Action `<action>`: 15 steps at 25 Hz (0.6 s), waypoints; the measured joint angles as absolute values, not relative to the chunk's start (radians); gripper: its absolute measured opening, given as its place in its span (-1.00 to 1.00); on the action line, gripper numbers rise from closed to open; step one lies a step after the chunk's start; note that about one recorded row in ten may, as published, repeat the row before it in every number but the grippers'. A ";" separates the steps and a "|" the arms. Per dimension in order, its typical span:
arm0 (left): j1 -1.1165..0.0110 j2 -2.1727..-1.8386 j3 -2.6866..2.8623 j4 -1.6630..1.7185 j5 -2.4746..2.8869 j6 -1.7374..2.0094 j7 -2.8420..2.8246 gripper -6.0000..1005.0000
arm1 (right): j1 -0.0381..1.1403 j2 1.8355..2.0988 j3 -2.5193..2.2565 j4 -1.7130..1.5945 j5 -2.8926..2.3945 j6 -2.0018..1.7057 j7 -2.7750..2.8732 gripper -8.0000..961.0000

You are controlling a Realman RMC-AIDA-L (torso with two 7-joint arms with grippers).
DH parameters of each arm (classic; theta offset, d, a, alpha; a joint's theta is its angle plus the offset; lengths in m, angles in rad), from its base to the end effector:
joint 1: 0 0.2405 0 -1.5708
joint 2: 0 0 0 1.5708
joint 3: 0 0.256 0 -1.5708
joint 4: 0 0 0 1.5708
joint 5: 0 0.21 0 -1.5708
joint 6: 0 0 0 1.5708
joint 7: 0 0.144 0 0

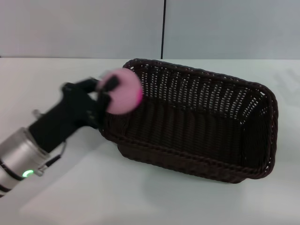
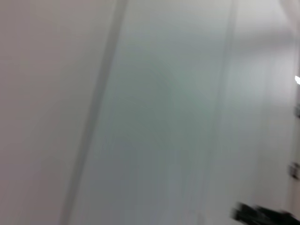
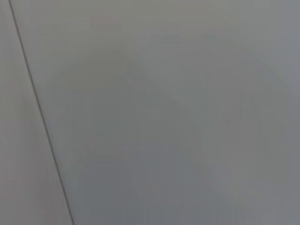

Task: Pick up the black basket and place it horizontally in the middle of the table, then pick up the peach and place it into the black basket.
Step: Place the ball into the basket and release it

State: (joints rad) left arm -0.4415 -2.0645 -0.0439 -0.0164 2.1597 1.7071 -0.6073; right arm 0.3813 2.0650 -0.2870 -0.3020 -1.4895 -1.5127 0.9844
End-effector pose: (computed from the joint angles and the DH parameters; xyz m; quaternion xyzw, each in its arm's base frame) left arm -0.2692 0.2623 -0.0383 -0.8158 -0.1590 -0.4811 0.2788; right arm 0.3318 0.3043 0.0504 -0.7177 0.2763 0.4642 0.4394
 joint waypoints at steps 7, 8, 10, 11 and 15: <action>-0.495 -2.068 0.098 -0.018 2.160 1.613 -0.607 -0.88 | 0.383 2.065 -0.287 -0.290 -1.489 -1.494 0.982 0.00; -0.495 -2.068 0.098 -0.018 2.160 1.613 -0.607 -0.89 | 0.383 2.065 -0.287 -0.289 -1.489 -1.494 0.982 0.00; -0.489 -2.069 0.095 -0.032 2.155 1.595 -0.605 -0.89 | 0.384 2.065 -0.287 -0.288 -1.489 -1.494 0.982 0.00; -0.488 -2.069 0.094 -0.034 2.154 1.595 -0.604 -0.90 | 0.384 2.065 -0.287 -0.288 -1.489 -1.494 0.982 0.00; -0.485 -2.068 0.094 -0.038 2.153 1.606 -0.603 -0.68 | 0.386 2.064 -0.287 -0.288 -1.488 -1.493 0.982 0.00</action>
